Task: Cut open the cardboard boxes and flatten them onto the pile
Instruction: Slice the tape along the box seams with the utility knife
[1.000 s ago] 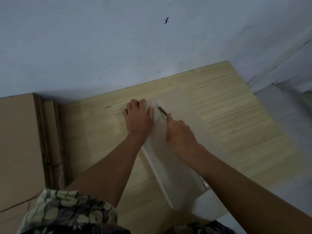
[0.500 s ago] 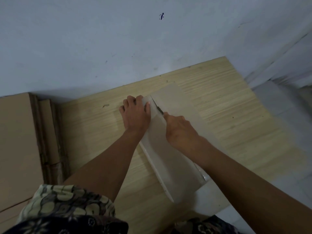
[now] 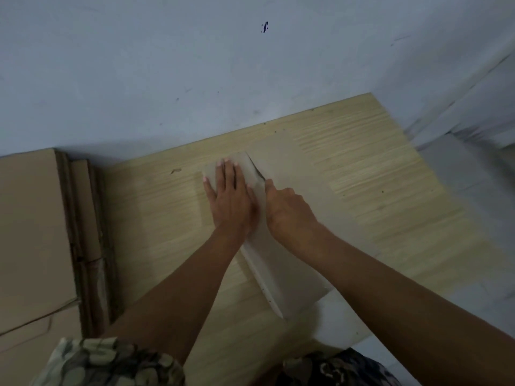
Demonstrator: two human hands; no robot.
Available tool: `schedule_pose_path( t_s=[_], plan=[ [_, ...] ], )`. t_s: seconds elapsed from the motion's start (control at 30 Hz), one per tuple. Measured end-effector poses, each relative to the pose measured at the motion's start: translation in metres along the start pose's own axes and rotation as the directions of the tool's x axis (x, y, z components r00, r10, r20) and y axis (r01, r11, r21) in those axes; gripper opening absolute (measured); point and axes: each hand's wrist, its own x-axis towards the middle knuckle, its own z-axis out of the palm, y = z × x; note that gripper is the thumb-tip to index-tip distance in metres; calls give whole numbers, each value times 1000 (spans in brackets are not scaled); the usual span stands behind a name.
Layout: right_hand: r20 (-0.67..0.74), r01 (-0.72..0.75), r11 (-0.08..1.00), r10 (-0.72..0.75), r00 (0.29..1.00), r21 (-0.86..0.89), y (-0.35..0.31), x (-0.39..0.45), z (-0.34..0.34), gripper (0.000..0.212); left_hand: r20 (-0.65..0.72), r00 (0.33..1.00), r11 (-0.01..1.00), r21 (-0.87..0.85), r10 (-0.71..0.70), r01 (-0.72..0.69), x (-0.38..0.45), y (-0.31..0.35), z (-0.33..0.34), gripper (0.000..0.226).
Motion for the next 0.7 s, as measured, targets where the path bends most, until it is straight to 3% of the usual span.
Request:
schedule_pose_path(
  t_s=[0.27,0.43,0.57,0.7],
  plan=[
    [17,-19,1000,19,1000,-23,-3,-1,-10,46,-23,1000,996,83,-10,12,0,-1,3,67],
    [16,-16,995,17,1000,-95,7,-3,-10,43,-52,998,1000,23,-19,20,-1,0,0,67],
    [2,-8,1000,8,1000,-21,-2,-6,2,48,-32,999,998,52,-16,17,1,-2,-1,70],
    [0,-3,998,3,1000,-64,3,-9,8,51,-49,999,1000,24,-15,16,2,-3,0,67]
  ],
)
